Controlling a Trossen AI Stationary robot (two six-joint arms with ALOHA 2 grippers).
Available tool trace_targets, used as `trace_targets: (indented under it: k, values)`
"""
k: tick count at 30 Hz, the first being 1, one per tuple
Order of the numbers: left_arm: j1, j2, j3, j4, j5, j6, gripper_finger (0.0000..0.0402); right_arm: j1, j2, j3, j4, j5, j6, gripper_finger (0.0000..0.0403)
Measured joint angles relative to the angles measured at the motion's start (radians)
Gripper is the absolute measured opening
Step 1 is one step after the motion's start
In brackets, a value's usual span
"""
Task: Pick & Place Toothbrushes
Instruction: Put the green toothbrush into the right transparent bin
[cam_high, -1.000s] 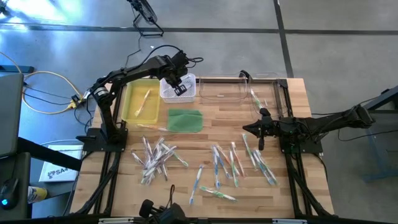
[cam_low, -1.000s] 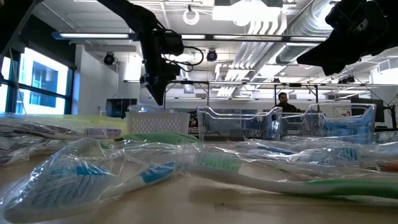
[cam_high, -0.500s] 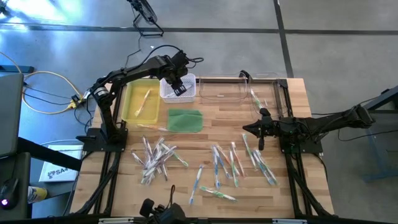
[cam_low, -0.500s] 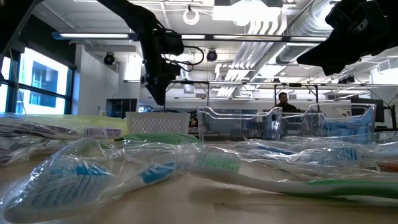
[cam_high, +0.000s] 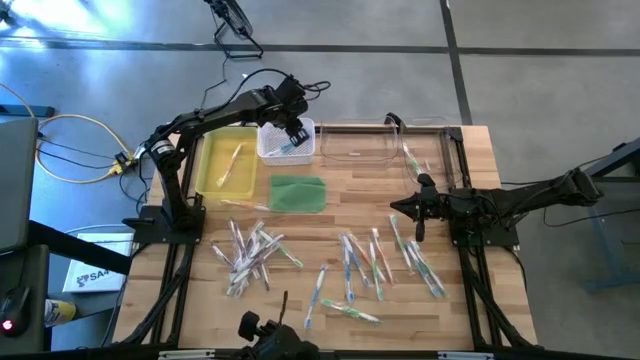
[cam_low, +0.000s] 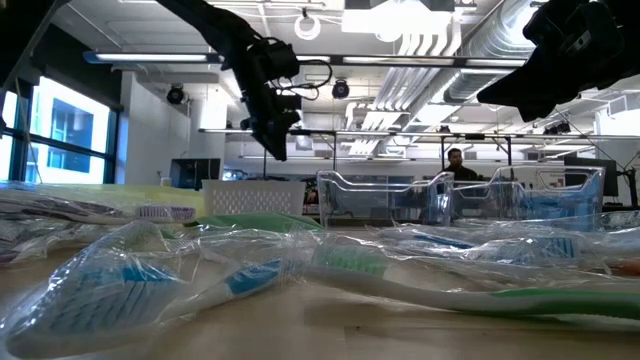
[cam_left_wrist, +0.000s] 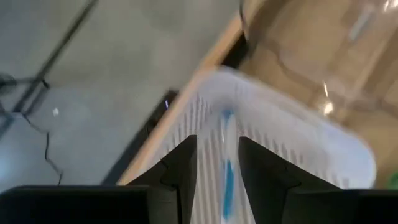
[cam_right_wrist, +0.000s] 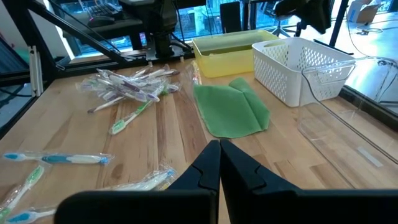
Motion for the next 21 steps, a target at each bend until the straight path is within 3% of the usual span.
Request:
trace_targets:
  k: [8, 14, 21]
  values:
    - [-0.107, -0.010, 0.000, 0.105, -0.030, 0.281, 0.0113, 0.000, 0.000, 0.000, 0.000, 0.000, 0.077, 0.0002]
    - [-0.203, -0.011, -0.011, 0.164, -0.035, 0.347, 0.0113, 0.000, 0.000, 0.000, 0.017, 0.001, 0.077, 0.0002]
    - [-0.268, -0.178, -0.240, 0.369, -0.039, 0.364, 0.0113, 0.000, 0.000, 0.000, 0.031, 0.000, 0.079, 0.0002]
